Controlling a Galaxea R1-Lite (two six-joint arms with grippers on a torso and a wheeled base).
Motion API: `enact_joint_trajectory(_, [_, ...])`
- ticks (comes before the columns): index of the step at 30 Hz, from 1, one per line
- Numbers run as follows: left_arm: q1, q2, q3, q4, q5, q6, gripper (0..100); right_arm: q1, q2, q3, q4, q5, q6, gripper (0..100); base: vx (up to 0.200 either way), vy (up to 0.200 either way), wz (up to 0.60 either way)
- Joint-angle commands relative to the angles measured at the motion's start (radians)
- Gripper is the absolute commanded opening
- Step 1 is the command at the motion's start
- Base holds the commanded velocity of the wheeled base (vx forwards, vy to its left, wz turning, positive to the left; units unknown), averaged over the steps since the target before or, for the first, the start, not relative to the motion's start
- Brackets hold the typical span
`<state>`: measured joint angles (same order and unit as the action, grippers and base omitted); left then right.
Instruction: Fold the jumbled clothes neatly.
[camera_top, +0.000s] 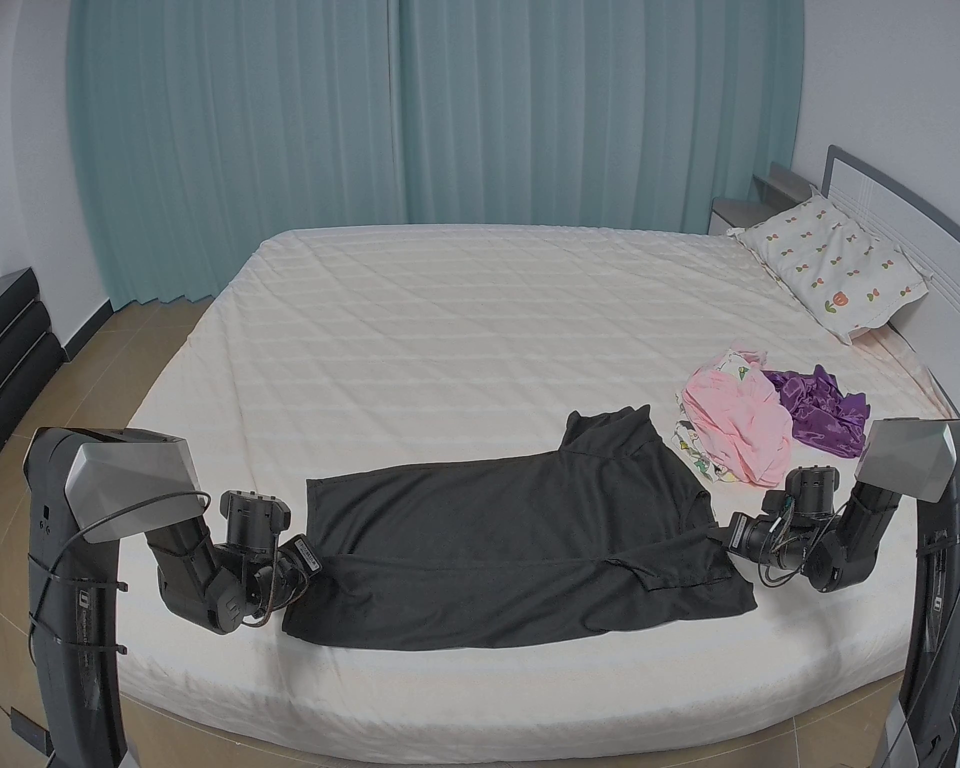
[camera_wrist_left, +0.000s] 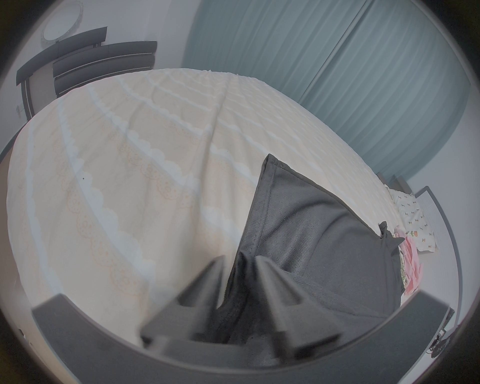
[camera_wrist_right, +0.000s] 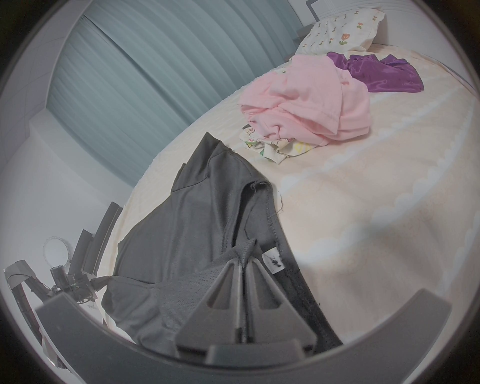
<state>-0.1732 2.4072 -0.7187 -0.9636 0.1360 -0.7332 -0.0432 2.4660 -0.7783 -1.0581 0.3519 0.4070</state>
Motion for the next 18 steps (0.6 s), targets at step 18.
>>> enact_joint_trajectory(18, [0.055, -0.217, 0.11, 0.023, -0.084, -0.115, 100, 0.129, -0.209, 0.215, 0.0, -0.18, 0.378, 100, 0.0, 0.0, 0.0])
